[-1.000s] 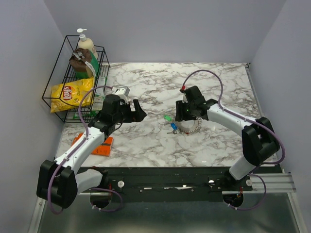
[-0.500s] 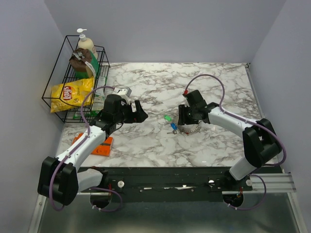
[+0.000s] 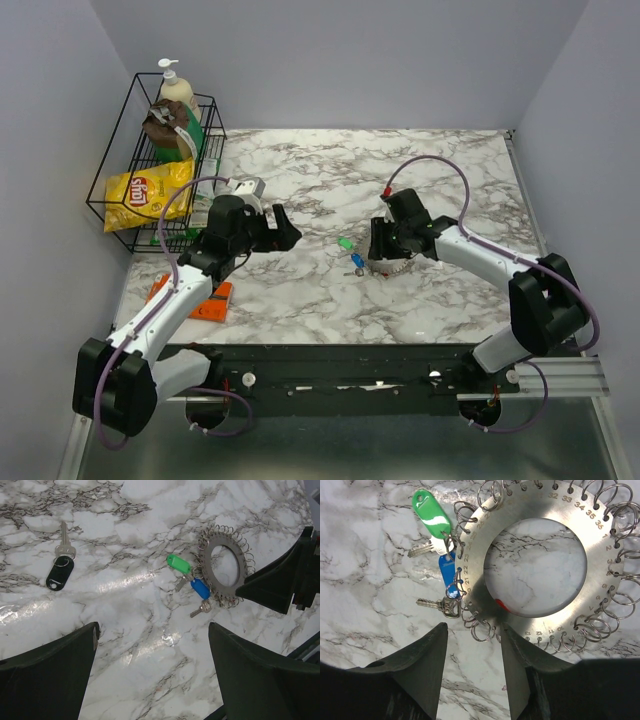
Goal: Put the keys on the keyring
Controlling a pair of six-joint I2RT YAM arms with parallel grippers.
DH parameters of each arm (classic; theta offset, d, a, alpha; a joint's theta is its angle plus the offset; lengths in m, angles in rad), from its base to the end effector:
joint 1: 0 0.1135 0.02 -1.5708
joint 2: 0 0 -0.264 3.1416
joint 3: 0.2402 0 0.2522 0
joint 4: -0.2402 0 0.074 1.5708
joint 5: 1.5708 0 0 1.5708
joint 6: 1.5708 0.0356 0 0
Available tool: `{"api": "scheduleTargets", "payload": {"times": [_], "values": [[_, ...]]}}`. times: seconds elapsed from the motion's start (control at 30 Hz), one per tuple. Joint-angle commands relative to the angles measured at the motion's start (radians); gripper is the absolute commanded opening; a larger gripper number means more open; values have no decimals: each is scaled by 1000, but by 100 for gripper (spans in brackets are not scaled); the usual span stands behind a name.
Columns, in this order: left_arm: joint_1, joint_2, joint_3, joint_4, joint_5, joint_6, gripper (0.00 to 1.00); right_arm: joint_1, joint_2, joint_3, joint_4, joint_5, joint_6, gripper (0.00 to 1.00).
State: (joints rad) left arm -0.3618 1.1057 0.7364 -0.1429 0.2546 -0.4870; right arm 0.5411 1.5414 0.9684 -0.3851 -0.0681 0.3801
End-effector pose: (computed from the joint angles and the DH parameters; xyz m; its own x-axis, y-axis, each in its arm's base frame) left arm 0.2271 -0.0955 0.2638 -0.6615 -0.2339 -0.7126 0.2697 0.8124 -0.5170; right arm 0.2675 0.1636 0.2054 -0.8543 -0.0815 -0.5134 -0.2482 0.9317 0.2651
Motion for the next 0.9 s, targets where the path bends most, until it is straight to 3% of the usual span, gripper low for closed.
{"api": "scheduleTargets", "payload": {"times": [0.0, 0.43, 0.87], "values": [[6, -53, -23, 11, -51, -9, 99, -6, -37, -19, 23, -1, 16, 55], [4, -21, 1, 37, -8, -30, 99, -6, -53, -27, 20, 5, 8, 55], [6, -95, -8, 46, -135, -56, 99, -7, -53, -20, 18, 8, -1, 55]]}}
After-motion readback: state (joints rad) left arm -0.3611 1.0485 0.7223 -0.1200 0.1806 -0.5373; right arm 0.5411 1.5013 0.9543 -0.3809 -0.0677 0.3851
